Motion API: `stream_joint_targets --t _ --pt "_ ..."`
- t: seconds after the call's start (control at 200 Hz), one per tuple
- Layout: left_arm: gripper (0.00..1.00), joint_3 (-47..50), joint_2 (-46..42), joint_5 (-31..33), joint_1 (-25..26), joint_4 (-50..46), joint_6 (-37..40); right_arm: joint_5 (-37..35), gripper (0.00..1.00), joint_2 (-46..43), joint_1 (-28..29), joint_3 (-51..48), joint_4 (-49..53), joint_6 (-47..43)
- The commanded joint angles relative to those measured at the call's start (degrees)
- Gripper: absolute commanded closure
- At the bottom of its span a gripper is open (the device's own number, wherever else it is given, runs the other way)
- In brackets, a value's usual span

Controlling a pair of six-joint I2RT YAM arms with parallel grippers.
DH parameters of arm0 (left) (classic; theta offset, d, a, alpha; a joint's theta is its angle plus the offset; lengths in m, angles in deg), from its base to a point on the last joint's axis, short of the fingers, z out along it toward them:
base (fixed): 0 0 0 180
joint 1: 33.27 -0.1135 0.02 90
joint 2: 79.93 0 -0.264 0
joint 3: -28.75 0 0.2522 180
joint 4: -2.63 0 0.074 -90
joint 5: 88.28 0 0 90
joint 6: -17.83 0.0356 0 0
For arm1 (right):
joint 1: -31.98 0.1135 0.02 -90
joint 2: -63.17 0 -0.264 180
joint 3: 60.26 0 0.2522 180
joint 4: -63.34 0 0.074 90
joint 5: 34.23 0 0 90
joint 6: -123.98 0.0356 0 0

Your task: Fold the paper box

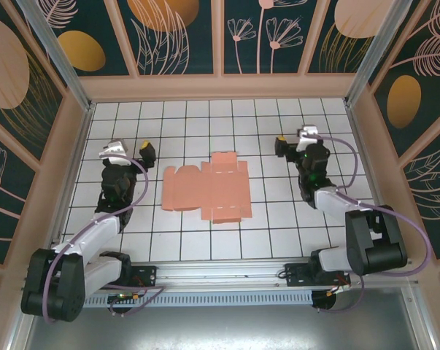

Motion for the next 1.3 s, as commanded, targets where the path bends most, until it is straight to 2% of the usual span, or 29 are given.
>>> stream_joint_targets --t 0.0,0.06,0.125,0.35,0.52,0.651,0.926,1.161,1.296 --pt "0.01 1.0 0.1 -5.9 1.9 -7.1 -15.6 8.7 0.01 5.2 2.6 9.5 14.5 -3.6" --pt "0.01 1.7 1.0 -7.2 4.4 -7.2 -18.1 15.0 0.01 9.0 3.4 14.2 18.7 -4.9" --pt "0.01 2.1 2.0 -7.2 7.2 -7.8 -19.9 18.8 0.01 13.2 4.8 19.1 22.3 -7.0" --pt "0.01 4.9 7.2 -11.9 10.7 -7.2 -30.8 20.1 0.02 24.5 8.8 31.6 28.9 -8.8" --pt "0.01 2.8 15.8 -19.4 10.7 -7.1 -30.3 22.7 0.02 30.8 9.1 37.8 32.0 -5.4" --pt "0.01 0.7 22.2 -22.4 10.7 -4.4 -30.7 22.5 0.02 30.9 9.1 36.5 30.2 -4.2" --pt "0.01 -10.8 32.9 -17.8 9.6 -15.0 -22.7 19.6 0.02 27.1 8.4 31.7 28.6 -2.8" --pt "0.01 -31.8 48.4 -18.4 7.7 -23.4 -14.0 22.4 0.02 20.7 3.2 24.8 26.6 2.9" --pt "0.01 -44.9 57.3 -20.5 7.7 -27.3 -12.1 24.7 0.02 16.7 0.9 20.0 26.4 3.6"
